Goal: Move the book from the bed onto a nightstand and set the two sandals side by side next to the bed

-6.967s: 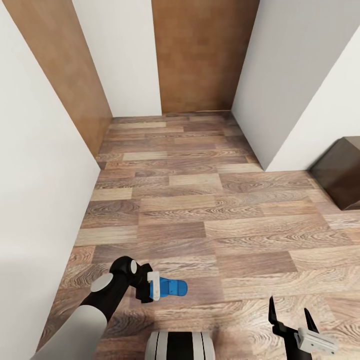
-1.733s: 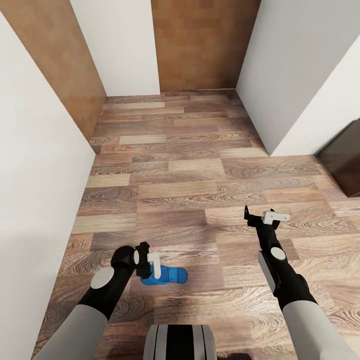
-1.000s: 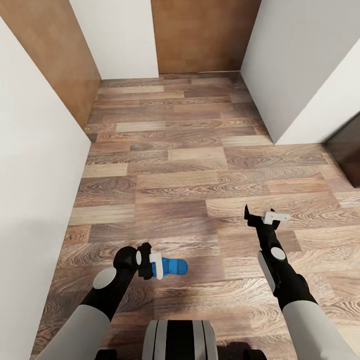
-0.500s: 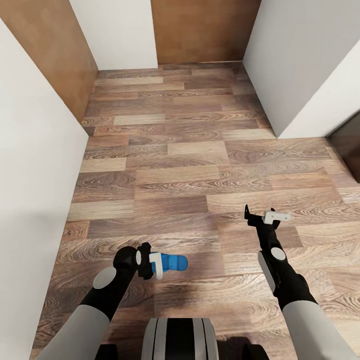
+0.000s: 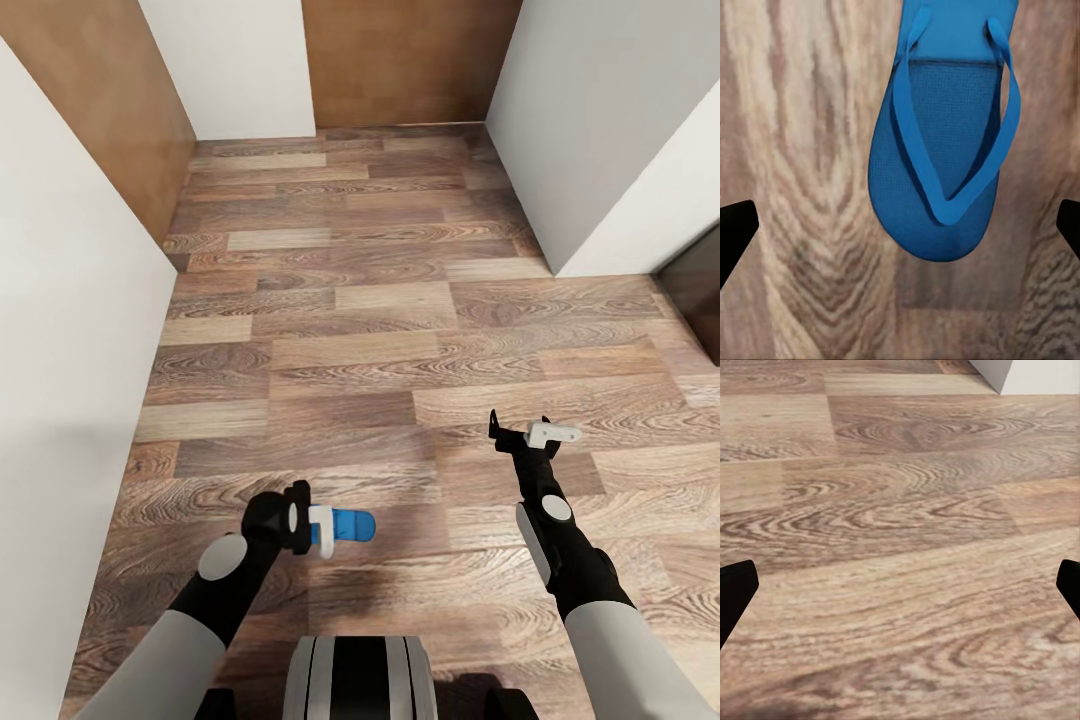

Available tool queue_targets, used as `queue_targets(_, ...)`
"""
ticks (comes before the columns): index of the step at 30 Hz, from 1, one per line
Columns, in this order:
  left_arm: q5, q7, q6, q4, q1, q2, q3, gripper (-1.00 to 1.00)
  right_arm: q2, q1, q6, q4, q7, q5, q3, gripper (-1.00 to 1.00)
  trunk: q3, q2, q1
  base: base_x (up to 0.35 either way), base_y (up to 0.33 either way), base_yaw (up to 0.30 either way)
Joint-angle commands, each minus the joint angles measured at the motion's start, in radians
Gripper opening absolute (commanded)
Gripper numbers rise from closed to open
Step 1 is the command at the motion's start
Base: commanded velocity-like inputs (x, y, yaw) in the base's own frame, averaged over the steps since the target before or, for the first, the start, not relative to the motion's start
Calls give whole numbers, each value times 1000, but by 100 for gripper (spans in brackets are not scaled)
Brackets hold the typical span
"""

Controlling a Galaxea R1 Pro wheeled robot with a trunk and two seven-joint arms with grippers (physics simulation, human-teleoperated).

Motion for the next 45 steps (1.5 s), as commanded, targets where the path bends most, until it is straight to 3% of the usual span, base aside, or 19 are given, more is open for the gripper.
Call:
queue_targets(1, -2, -4, 8, -2, 0, 0, -5, 100, 0, 0, -3, 1, -4, 0, 1, 100, -1, 0, 0, 0, 0, 0)
queue_targets(9, 0, -4, 9, -36, 0, -1, -13, 100, 0, 0, -3, 1, -4, 0, 1, 100, -1, 0, 0, 0, 0, 0)
queue_targets(34, 0, -5, 10, -39, 0, -1, -15, 100, 0, 0, -3, 1, -4, 2, 1, 100, -97, -6, 11, 0, 0, 0)
queue_targets(41, 0, -5, 10, -39, 0, -1, -15, 100, 0, 0, -3, 1, -4, 2, 1, 100, -97, -6, 11, 0, 0, 0)
queue_targets(45, 0, -5, 10, -39, 0, -1, -15, 100, 0, 0, -3, 1, -4, 2, 1, 100, -113, -7, 13, 0, 0, 0)
